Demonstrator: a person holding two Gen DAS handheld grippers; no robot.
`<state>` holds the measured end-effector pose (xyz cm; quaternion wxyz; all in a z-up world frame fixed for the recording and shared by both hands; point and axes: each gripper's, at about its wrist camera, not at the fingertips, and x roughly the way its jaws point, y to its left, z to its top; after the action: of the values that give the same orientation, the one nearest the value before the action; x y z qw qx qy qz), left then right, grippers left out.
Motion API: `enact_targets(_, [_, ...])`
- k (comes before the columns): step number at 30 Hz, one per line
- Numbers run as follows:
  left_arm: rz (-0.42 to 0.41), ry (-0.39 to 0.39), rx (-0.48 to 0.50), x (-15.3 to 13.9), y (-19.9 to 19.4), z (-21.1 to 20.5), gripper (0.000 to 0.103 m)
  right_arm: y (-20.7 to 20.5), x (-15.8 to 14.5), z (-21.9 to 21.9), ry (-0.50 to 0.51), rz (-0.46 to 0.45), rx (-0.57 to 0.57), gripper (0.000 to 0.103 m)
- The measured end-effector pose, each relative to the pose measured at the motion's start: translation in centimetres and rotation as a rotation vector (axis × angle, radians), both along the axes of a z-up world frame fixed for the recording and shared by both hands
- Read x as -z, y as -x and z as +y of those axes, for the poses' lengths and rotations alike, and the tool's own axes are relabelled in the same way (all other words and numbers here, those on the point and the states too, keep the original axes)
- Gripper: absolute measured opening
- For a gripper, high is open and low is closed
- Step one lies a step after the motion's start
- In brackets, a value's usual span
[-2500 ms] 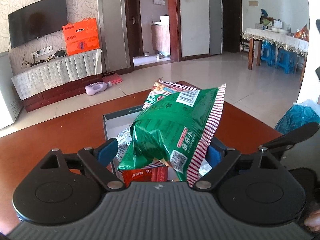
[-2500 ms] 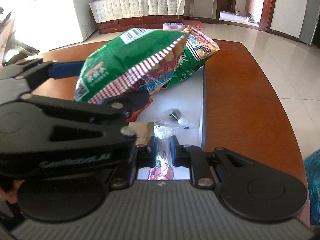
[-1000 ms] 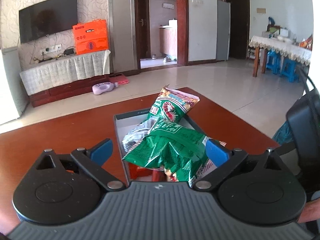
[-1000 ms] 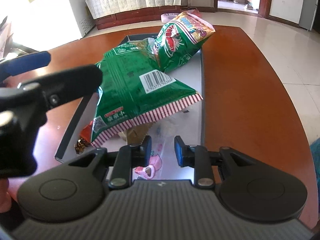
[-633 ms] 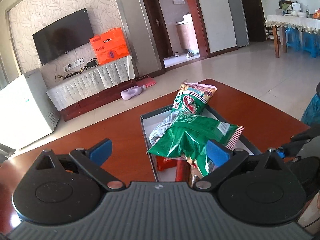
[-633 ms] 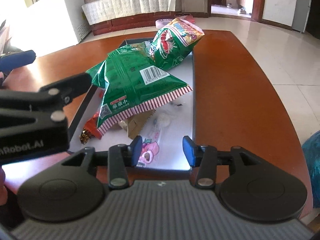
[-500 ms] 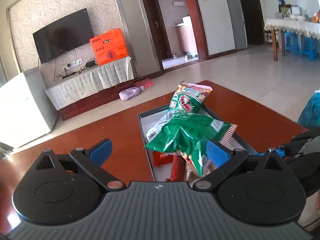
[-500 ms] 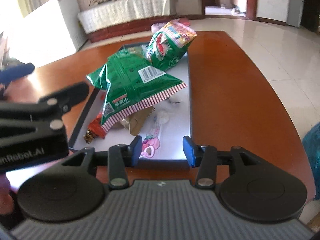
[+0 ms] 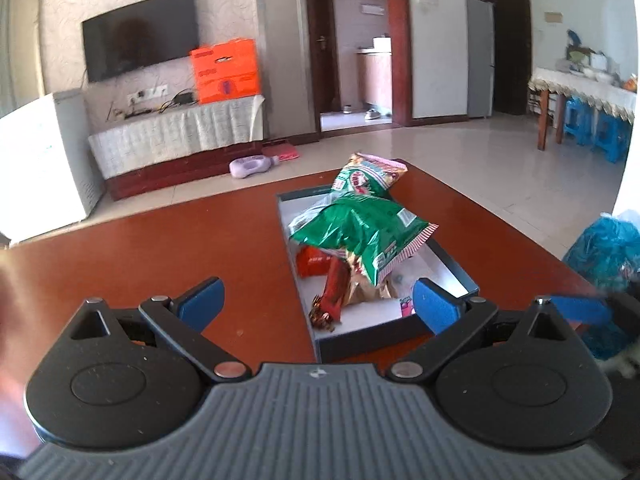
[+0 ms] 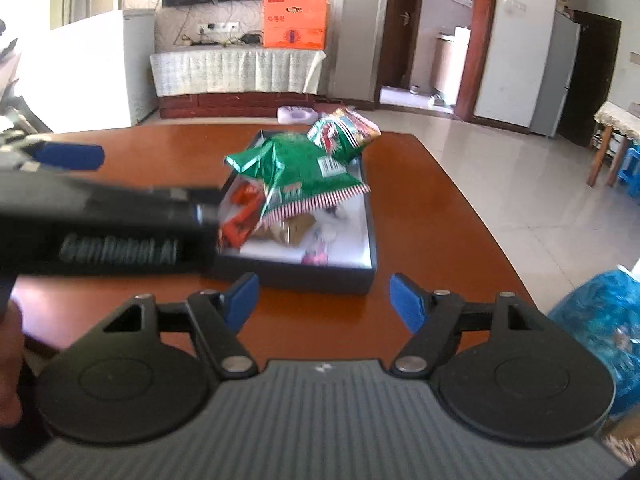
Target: Organize snacks
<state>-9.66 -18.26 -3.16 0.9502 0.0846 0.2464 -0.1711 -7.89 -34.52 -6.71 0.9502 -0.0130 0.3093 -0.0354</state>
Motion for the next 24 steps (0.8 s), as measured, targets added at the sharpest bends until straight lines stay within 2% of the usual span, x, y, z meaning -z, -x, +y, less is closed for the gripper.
enact_targets(7, [0.012,0.044,-0.044,-0.7,1.3,2.2,0.102,5.4,1.0,-1.1,-0.106,0.065,0.023,0.074])
enact_targets(12, [0.008,0.040,-0.053,-0.8,2.0,2.9,0.102,7.8,0.1,-1.0,-0.082,0.109,-0.016,0.074])
enact_targets(17, [0.010,-0.011,-0.045,-0.2,3.0,2.8,0.102,9.0,-1.1,-0.3,-0.084,0.130,-0.059,0.074])
enact_targets(21, [0.024,-0.038,0.014,0.4,3.1,1.9,0.102,9.0,-1.1,-0.3,-0.068,0.143,-0.070,0.080])
enact_targets(24, [0.044,-0.042,0.050,1.0,3.1,0.8,0.102,9.3,-1.3,-0.4,-0.049,0.155,-0.062,0.080])
